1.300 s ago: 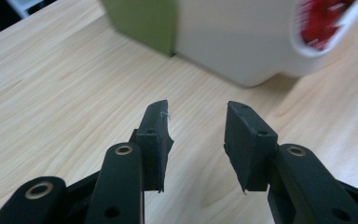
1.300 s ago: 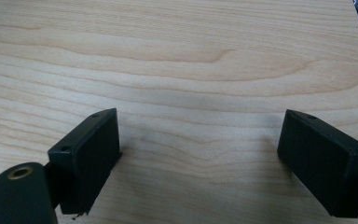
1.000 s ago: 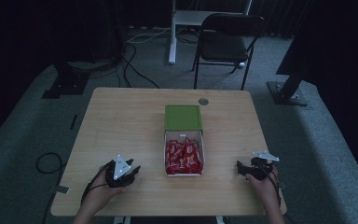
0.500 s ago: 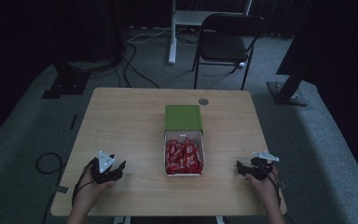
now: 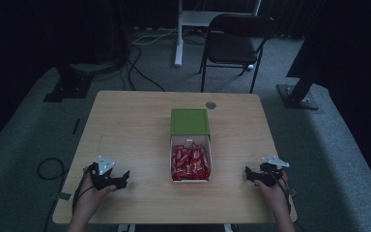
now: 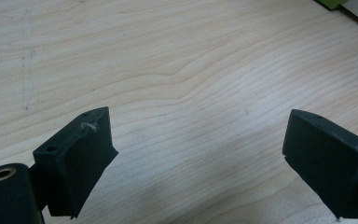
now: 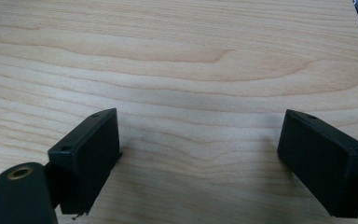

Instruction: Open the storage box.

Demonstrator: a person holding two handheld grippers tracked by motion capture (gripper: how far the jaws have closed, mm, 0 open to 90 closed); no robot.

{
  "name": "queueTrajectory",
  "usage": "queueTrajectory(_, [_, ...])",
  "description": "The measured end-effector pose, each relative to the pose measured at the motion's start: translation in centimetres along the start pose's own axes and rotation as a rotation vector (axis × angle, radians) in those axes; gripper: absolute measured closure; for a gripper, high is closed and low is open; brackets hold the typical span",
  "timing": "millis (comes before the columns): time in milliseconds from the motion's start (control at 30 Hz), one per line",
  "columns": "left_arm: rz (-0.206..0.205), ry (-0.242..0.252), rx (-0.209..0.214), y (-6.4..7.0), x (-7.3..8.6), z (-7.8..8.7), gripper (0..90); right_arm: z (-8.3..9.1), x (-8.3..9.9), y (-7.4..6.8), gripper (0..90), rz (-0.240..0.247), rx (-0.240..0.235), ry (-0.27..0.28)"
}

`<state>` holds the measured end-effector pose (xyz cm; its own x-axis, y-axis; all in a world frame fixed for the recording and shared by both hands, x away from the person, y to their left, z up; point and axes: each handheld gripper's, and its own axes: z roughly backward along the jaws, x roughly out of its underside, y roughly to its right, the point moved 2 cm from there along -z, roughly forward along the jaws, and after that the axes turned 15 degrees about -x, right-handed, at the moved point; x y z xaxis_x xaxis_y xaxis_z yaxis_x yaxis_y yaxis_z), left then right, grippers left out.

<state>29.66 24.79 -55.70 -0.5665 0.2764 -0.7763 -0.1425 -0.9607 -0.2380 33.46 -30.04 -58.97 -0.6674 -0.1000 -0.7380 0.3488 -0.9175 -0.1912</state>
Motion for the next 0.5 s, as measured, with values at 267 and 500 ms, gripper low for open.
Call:
queueTrajectory(267, [0.03,-0.035,-0.074,-0.9,0.4,-0.3,4.8,0.0,0.0,0.0,12.1,0.0,0.0,0.0])
queueTrajectory(500, [0.039,-0.065,-0.109,-1.5,0.6,-0.6,1.1,0.0,0.0,0.0,12.0,0.0,0.0,0.0])
